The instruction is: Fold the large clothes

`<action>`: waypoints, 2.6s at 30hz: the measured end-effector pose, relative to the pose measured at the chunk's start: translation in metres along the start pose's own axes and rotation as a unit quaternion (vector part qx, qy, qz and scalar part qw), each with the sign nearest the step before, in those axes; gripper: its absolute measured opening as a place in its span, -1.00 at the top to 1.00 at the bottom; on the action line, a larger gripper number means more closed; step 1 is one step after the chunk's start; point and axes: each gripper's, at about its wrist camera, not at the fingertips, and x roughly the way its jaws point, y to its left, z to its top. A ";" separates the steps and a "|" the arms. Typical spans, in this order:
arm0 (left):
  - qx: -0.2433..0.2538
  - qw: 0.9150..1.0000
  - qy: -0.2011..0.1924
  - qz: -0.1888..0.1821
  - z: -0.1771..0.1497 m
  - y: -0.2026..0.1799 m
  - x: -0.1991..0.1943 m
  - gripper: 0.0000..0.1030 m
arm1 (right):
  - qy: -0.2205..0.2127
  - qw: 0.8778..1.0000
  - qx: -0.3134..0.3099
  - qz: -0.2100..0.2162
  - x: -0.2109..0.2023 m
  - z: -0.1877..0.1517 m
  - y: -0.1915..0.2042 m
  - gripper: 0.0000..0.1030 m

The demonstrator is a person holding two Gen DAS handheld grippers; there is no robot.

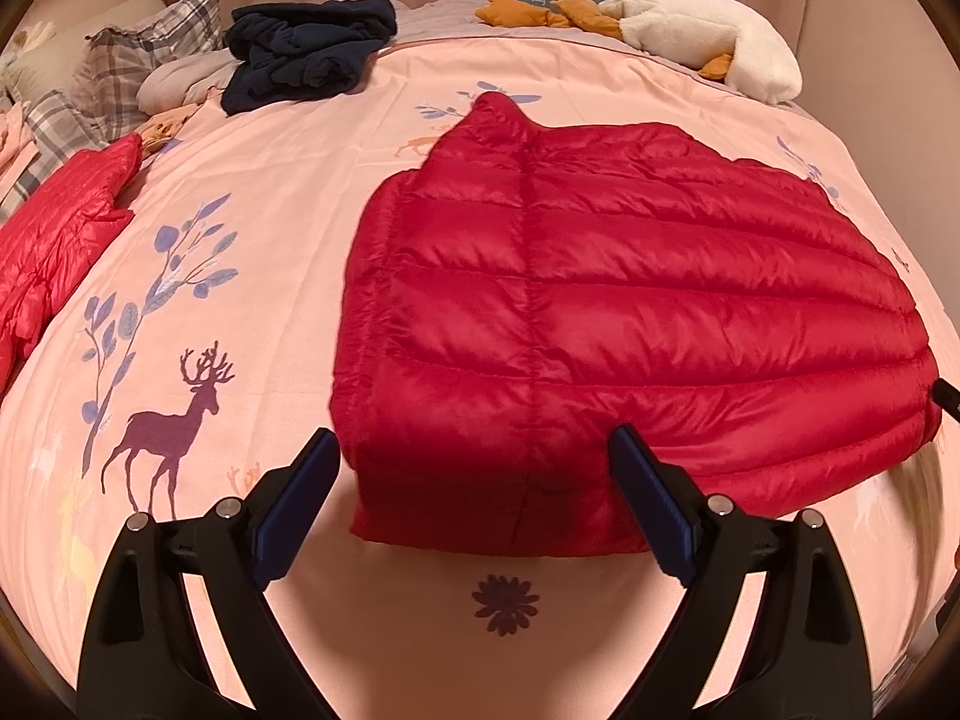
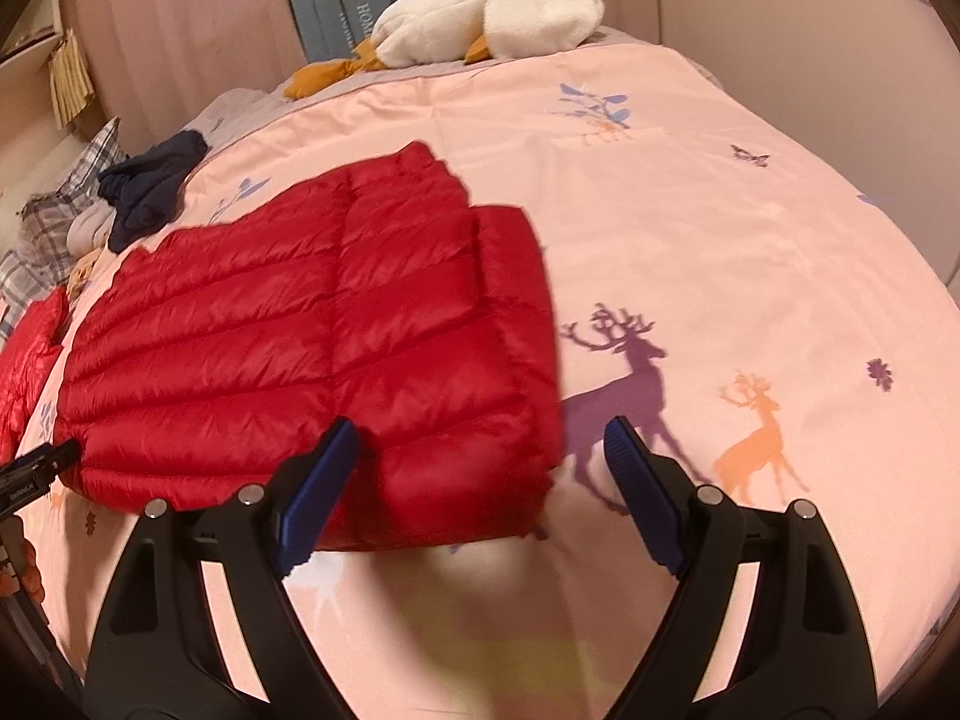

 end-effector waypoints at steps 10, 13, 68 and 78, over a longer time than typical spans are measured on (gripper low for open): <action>-0.037 0.999 -0.005 0.022 0.005 0.027 -0.005 -0.79 | -0.020 1.000 -0.006 0.011 0.001 0.025 0.010 -0.65; -0.042 0.999 -0.004 0.025 0.004 0.032 -0.006 -0.79 | -0.012 1.000 -0.016 0.012 0.010 0.026 0.020 -0.60; 0.044 0.998 -0.033 -0.037 0.010 -0.047 -0.017 -0.79 | -0.015 0.990 -0.126 0.067 -0.001 -0.006 0.121 -0.18; 0.067 0.997 0.000 -0.029 0.008 -0.064 0.011 -0.79 | 0.033 0.990 -0.121 0.067 0.027 -0.011 0.124 -0.22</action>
